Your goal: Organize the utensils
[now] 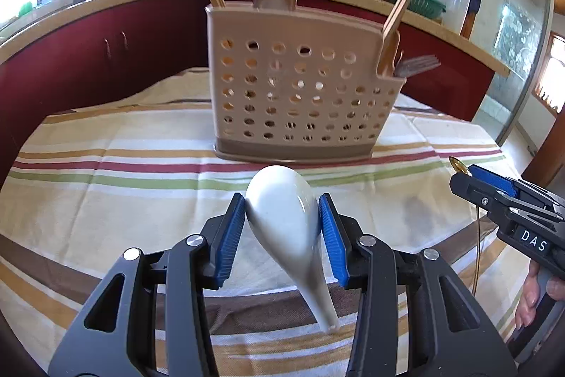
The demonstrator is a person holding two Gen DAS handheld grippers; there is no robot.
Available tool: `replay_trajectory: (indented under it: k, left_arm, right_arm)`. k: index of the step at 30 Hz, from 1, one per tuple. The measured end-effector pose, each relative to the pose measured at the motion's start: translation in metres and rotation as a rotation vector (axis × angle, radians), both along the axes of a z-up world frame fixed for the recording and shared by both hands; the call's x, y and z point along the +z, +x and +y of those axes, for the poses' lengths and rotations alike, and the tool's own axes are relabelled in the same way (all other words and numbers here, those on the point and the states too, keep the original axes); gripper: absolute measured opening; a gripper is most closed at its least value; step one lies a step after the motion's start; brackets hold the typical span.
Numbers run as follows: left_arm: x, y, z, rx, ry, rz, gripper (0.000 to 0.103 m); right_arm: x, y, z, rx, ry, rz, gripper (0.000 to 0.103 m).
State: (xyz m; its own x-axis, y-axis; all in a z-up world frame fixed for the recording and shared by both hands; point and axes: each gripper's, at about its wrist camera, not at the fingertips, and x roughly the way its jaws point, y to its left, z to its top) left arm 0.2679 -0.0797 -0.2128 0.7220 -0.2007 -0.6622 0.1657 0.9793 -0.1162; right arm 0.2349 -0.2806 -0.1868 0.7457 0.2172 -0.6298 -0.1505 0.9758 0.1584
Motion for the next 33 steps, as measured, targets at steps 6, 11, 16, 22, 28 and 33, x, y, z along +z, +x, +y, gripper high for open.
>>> replay_trajectory:
  k: [6, 11, 16, 22, 28, 33]
  left_arm:
    - [0.011, -0.01, 0.007, 0.012, 0.005, -0.046, 0.042]
    - [0.016, -0.015, 0.01, 0.02, -0.005, -0.064, 0.041]
    - [0.016, -0.016, 0.011, 0.022, -0.008, -0.068, 0.041]
    - [0.019, -0.017, 0.015, 0.022, -0.012, -0.078, 0.015]
    - [0.012, -0.012, 0.019, 0.012, -0.03, -0.038, 0.008]
    - [0.013, -0.011, 0.021, 0.02, -0.03, -0.037, 0.005]
  right_arm:
    - [0.007, -0.006, 0.002, -0.006, -0.006, -0.031, 0.037]
    - [0.009, -0.01, 0.005, -0.006, -0.012, -0.038, 0.037]
    - [0.011, -0.011, 0.006, -0.007, -0.014, -0.04, 0.037]
    - [0.011, -0.011, 0.006, -0.005, -0.016, -0.042, 0.037]
    - [0.011, -0.011, 0.006, -0.007, -0.016, -0.043, 0.037]
    - [0.012, -0.011, 0.005, -0.007, -0.013, -0.045, 0.037]
